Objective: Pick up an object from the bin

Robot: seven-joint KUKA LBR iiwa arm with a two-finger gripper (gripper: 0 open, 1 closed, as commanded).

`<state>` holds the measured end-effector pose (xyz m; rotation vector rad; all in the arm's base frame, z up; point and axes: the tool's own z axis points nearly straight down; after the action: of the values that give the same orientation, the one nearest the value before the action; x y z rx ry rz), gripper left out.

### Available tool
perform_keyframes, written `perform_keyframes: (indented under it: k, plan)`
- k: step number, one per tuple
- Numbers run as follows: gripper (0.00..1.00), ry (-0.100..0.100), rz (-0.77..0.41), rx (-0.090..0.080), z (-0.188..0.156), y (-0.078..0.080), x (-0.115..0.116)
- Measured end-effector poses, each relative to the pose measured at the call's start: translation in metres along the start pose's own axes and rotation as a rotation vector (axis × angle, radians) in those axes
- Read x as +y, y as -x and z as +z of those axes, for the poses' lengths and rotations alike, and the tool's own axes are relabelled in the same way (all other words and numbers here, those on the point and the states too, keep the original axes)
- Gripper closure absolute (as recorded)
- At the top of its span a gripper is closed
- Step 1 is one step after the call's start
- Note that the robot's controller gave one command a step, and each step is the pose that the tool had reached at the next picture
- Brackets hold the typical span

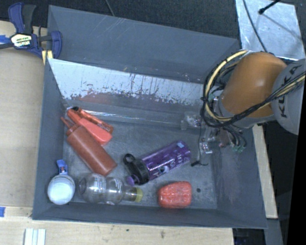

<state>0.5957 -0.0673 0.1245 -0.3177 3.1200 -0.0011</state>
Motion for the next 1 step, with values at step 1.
perform_keyframes:
  k: [1]
  plan:
    - [0.0, 0.001, -0.054, 0.003, 0.02, 0.0019, 0.0249]
